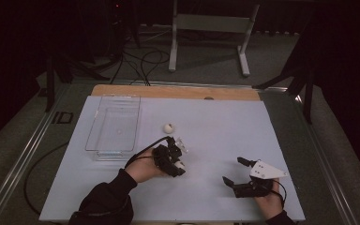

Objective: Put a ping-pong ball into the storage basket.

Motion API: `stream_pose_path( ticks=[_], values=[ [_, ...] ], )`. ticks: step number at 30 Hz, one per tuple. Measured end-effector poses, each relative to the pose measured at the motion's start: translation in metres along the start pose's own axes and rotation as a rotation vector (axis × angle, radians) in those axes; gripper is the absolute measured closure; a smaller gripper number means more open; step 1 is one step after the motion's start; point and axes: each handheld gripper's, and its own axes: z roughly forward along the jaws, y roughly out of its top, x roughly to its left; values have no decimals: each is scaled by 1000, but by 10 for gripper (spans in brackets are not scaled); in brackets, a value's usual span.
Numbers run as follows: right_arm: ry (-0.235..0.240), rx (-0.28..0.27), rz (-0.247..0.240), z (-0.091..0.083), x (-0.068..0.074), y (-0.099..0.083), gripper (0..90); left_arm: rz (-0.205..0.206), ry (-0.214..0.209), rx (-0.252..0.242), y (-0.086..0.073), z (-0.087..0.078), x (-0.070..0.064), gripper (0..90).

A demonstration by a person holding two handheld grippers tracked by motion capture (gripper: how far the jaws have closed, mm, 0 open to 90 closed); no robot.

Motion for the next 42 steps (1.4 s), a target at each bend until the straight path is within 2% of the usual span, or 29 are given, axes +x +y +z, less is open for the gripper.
stream_pose_path(
  ticks=[8, 13, 16, 21, 29, 42],
  values=[
    [-6, -3, -7, 0, 0, 0, 86, 25, -15, 8, 0, -13, -4, 522],
    [-3, -7, -7, -1, 0, 1, 87, 32, -14, 14, -1, -17, -4, 523],
    [-5, -7, -8, -1, 0, 1, 87, 35, 1, 28, -3, -24, -4, 523],
    [-6, -7, -10, -1, 0, 1, 87, 19, 11, 27, -6, -32, -1, 523],
    [-8, -4, -7, -1, 1, 1, 87, 23, 34, 12, -9, -51, 2, 523],
    [-8, -5, -7, -1, 0, 2, 87, -2, 57, -1, -11, -78, 10, 523]
  ],
)
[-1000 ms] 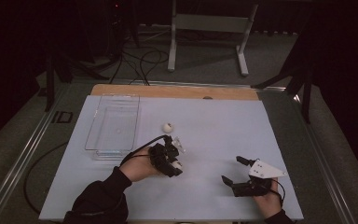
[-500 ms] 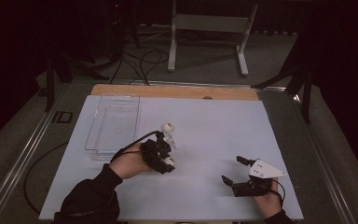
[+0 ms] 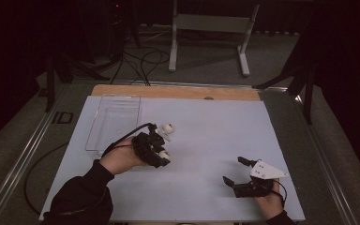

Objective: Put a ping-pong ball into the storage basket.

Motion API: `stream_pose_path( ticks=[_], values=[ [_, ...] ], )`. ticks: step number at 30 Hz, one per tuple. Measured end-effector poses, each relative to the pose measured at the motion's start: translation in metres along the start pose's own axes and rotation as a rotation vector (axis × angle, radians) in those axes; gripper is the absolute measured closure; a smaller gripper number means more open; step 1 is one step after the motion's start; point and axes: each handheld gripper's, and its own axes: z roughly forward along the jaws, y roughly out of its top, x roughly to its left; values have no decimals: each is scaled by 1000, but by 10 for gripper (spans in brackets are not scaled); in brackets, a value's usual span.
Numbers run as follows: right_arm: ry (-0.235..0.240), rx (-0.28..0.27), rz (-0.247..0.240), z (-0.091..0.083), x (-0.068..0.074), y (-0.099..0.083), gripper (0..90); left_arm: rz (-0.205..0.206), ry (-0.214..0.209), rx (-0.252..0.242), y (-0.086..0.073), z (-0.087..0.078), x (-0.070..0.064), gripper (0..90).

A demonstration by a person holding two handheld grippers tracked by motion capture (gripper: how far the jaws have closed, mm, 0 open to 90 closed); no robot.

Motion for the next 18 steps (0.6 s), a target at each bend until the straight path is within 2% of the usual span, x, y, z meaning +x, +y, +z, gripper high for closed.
stream_pose_path(
  ticks=[5, 14, 18],
  values=[
    [-3, 1, -1, 0, 0, 0, 87, -8, 3, 2, -2, -7, 5, 522],
    [1, -3, 2, 0, 1, 1, 87, -24, 43, 2, -2, -25, 13, 523],
    [0, 0, 0, 0, 2, 1, 87, -28, 42, -4, -2, -31, 16, 523]
  ],
)
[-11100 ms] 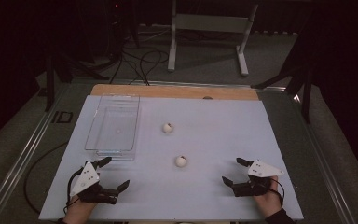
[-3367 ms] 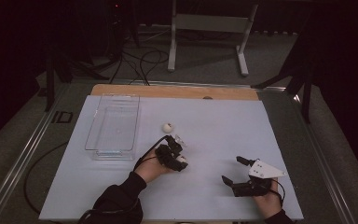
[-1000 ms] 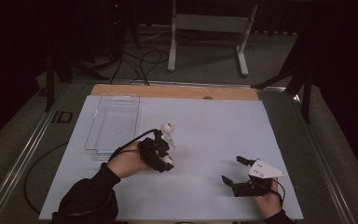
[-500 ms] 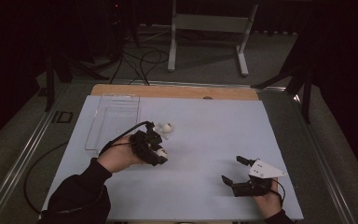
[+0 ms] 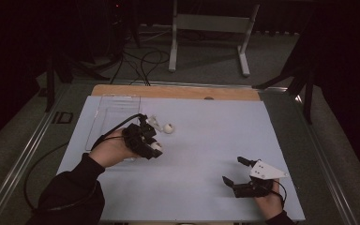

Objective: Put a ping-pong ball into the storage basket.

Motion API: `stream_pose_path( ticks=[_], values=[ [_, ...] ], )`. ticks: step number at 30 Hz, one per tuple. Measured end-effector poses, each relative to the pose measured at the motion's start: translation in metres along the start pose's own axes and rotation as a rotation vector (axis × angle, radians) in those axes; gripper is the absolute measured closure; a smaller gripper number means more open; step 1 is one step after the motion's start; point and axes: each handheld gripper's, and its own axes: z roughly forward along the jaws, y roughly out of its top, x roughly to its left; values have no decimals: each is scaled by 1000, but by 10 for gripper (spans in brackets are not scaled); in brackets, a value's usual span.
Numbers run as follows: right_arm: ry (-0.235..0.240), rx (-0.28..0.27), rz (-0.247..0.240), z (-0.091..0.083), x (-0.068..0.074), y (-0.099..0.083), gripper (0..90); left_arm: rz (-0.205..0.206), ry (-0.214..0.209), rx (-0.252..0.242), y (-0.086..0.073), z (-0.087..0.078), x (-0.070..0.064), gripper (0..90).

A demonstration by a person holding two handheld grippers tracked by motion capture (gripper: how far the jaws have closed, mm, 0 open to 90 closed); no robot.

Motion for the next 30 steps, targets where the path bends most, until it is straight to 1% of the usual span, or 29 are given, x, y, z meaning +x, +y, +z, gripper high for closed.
stream_pose_path(
  ticks=[1, 2, 7, 8, 10, 11, 14, 15, 19, 22, 23, 24, 25, 27, 29, 30],
  values=[
    [-1, 0, -3, 0, 0, 0, 87, 0, 0, 0, 0, 0, 0, 523],
    [-1, 1, -4, 0, 0, 0, 87, -19, 5, -13, -1, -8, 5, 523],
    [-4, -2, -4, 0, 0, 0, 87, -28, 20, -29, -4, -21, 12, 523],
    [-2, -2, -4, 0, 0, 0, 87, -37, 18, -37, -4, -23, 13, 523],
    [-4, 1, -10, 0, 0, 0, 87, -45, 30, -39, -5, -27, 16, 523],
    [-3, 1, -10, 0, 0, 0, 87, -52, 27, -46, -5, -29, 18, 523],
    [-3, 0, -6, 0, 0, 0, 87, -59, 38, -49, -6, -34, 20, 523],
    [-2, -1, -6, 0, -1, 0, 87, -67, 46, -62, -8, -39, 23, 523],
    [-3, 0, -8, 0, 0, 0, 87, -83, 57, -80, -9, -48, 28, 523],
    [-2, 1, -7, 1, 0, 0, 87, -92, 71, -91, -10, -54, 31, 523],
    [-3, 2, -7, 1, 0, 0, 87, -94, 82, -90, -11, -56, 32, 523],
    [-3, 2, -7, 1, 0, 0, 87, -94, 82, -90, -11, -56, 32, 523],
    [-3, 3, -8, 1, 0, 0, 87, -105, 76, -101, -12, -60, 34, 523],
    [-4, 1, -9, 0, 0, 0, 87, -113, 94, -103, -13, -62, 36, 523],
    [-3, -1, -9, 0, 0, 0, 87, -123, 93, -115, -14, -65, 38, 523],
    [-3, -1, -11, 0, 0, 0, 87, -124, 99, -115, -15, -65, 39, 523]
  ],
)
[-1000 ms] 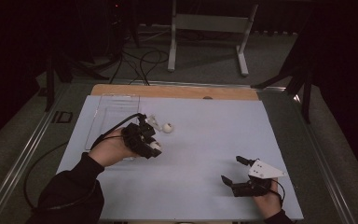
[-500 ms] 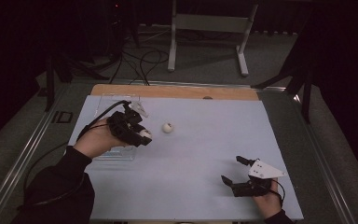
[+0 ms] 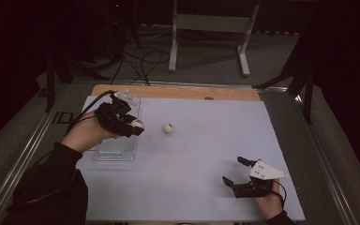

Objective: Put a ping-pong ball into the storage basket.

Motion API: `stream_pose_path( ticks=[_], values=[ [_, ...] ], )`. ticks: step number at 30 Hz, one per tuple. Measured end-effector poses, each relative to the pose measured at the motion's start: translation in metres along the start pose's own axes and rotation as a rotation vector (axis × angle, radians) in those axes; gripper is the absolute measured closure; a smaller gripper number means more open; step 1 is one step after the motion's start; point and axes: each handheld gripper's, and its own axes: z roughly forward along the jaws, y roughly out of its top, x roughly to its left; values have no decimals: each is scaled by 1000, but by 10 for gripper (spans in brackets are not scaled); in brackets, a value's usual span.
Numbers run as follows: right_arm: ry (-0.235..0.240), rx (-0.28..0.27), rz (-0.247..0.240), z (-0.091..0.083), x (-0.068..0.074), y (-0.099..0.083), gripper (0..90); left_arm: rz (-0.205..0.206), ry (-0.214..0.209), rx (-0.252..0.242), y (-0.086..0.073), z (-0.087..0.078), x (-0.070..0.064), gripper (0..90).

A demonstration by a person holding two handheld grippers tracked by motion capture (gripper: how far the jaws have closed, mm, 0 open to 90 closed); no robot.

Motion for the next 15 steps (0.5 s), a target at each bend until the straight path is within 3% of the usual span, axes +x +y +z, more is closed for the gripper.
stream_pose_path(
  ticks=[8, 15],
  values=[
    [0, 2, -1, 0, 0, 0, 87, -44, 37, -13, -9, -7, 11, 523],
    [0, 4, -1, 0, 0, 0, 87, -115, 91, -31, -21, -10, 25, 523]
  ],
)
